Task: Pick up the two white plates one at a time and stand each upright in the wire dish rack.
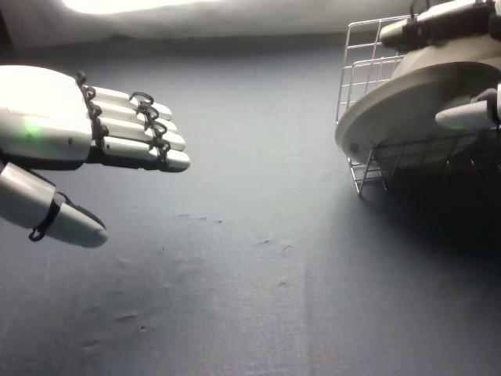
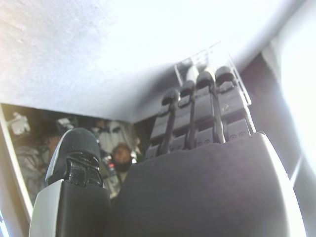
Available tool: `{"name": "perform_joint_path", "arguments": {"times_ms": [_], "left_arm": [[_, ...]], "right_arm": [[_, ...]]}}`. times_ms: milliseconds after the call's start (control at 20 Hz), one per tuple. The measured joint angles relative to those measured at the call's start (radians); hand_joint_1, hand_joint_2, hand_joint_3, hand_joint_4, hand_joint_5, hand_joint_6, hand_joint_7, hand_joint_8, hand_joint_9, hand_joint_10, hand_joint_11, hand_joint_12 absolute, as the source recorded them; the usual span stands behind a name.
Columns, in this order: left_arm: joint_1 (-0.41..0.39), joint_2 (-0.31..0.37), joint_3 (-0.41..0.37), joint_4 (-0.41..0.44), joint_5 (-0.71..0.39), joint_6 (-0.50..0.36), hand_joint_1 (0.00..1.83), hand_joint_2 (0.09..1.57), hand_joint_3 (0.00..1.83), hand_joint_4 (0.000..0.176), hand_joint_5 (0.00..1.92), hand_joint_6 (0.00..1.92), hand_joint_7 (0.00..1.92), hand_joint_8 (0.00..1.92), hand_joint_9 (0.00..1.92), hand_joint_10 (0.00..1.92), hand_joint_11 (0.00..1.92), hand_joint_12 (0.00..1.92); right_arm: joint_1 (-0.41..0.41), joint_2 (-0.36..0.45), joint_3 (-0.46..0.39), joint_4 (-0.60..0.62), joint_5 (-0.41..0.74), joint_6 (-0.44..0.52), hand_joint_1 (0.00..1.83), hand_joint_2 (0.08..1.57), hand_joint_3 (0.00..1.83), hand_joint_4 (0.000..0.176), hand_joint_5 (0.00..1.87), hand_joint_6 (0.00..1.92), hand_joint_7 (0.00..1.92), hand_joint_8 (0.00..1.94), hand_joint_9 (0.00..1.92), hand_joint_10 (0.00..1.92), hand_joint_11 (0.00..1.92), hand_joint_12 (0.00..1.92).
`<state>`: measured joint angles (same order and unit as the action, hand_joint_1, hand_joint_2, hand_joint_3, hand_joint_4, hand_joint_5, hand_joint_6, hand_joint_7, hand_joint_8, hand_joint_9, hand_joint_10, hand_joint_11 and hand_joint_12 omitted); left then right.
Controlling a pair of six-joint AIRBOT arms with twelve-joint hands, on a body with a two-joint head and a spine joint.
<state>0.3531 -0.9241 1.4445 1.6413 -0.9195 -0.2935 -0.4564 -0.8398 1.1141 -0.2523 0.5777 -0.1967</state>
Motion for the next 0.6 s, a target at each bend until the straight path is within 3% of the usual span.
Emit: {"name": "perform_joint_path", "arguments": {"times_ms": [350,400,450,600], "left_arm": [[0.001,0.0,-0.024,0.002,-0.046,0.006,0.0,1.27,0.0,0.0,0.03,0.01,0.0,0.0,0.0,0.0,0.0,0.0],[0.007,0.016,-0.039,0.0,-0.067,0.031,0.0,1.27,0.0,0.0,0.02,0.0,0.0,0.0,0.0,0.0,0.0,0.0],[0.011,0.023,-0.045,0.003,-0.08,0.044,0.0,1.27,0.0,0.0,0.02,0.0,0.0,0.0,0.0,0.0,0.0,0.0],[0.011,0.045,-0.064,0.008,-0.117,0.103,0.0,1.26,0.0,0.0,0.01,0.0,0.0,0.0,0.0,0.0,0.0,0.0]], "right_arm": [[0.063,0.0,-0.03,-0.214,0.037,-0.002,0.91,0.89,0.0,0.0,0.06,0.0,0.1,0.0,0.11,0.0,0.0,0.53],[0.068,0.001,-0.029,-0.356,0.103,0.0,0.85,0.9,0.0,0.0,0.01,0.0,0.02,0.0,0.04,0.0,0.0,0.34],[0.067,0.001,-0.029,-0.415,0.126,0.001,0.83,0.89,0.0,0.0,0.0,0.0,0.0,0.0,0.02,0.0,0.0,0.26],[0.066,0.001,-0.031,-0.548,0.199,0.001,0.8,0.86,0.0,0.0,0.0,0.0,0.0,0.0,0.0,0.0,0.0,0.17]]}}
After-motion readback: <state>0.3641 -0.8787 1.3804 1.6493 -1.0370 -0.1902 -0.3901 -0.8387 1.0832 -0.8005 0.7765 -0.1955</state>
